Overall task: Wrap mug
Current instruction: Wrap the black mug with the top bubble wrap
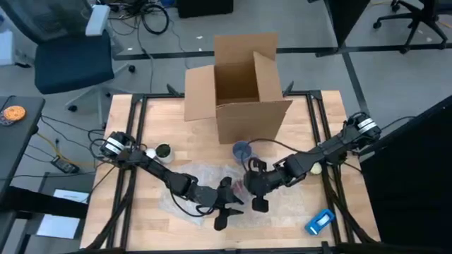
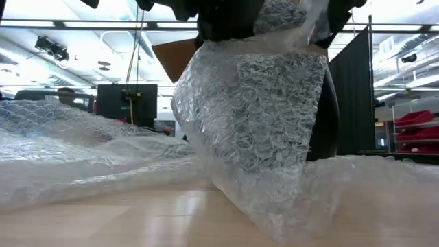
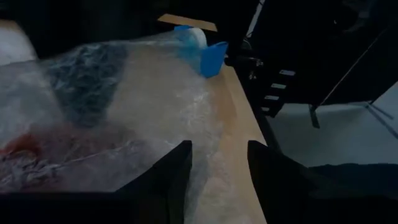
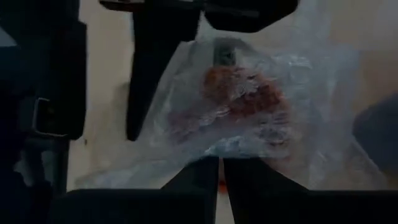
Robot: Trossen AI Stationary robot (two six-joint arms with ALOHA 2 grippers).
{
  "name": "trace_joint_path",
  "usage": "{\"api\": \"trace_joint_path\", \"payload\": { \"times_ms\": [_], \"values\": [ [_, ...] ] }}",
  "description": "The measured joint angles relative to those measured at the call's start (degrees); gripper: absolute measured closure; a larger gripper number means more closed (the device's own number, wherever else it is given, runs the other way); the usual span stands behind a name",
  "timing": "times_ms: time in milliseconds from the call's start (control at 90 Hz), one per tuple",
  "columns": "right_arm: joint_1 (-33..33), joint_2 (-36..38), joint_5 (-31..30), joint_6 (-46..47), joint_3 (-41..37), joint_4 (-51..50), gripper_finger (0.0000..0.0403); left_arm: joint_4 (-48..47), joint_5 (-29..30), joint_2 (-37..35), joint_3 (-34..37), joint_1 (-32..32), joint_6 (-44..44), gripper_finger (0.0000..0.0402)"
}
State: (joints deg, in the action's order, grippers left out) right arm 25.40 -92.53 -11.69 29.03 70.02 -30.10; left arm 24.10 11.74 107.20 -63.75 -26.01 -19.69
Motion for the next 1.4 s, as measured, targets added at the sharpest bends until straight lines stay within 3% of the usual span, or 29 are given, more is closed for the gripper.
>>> {"api": "trace_joint_path", "payload": {
  "times_ms": [744,1111,1400],
  "values": [
    [-2.7,-5.7,7.0,-1.7,0.0,1.3,0.0403,-1.2,0.9,-0.1,0.0,2.8,1.3,0.0264],
    [-0.6,-4.7,7.2,-1.1,5.7,-4.3,0.0403,-2.8,-0.4,-0.1,0.0,3.0,1.3,0.0264],
    [0.6,-3.2,7.9,3.3,6.0,-8.5,0.0403,-3.3,0.6,0.0,0.0,3.2,1.0,0.0264]
  ]
}}
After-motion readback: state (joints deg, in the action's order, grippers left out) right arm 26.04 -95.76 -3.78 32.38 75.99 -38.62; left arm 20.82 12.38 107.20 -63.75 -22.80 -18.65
